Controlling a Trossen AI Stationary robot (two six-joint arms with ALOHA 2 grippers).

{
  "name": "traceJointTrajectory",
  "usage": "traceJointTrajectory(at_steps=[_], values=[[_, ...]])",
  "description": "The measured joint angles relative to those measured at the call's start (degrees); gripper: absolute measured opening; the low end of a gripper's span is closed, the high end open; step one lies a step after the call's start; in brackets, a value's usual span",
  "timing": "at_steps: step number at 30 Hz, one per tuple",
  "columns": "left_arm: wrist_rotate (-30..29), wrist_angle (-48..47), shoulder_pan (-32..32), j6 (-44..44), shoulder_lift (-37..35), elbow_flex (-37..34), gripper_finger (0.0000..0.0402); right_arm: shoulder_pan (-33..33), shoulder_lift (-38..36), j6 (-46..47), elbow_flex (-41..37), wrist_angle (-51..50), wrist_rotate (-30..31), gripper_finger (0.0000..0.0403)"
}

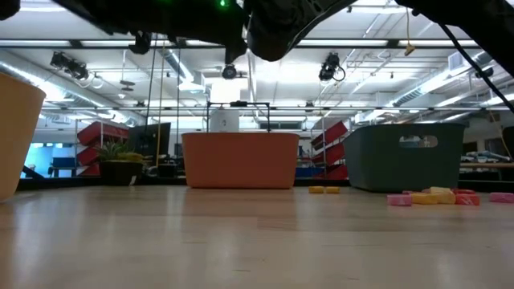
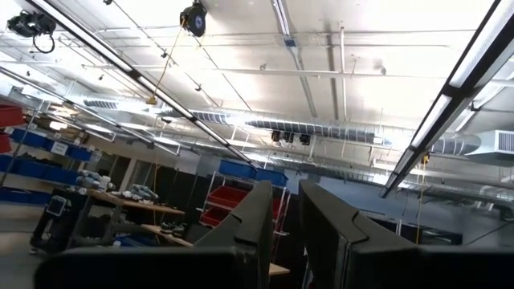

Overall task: Sort candy
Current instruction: Put the top orange candy into the yellow bin

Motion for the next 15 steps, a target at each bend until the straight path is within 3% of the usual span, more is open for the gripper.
traceJointTrajectory(at_steps=[15], values=[[0.0,5.9,0.0,0.01,0.0,-0.02,0.0067,-0.17,0.0,-6.25,2.13,6.4,-4.79,0.0024]])
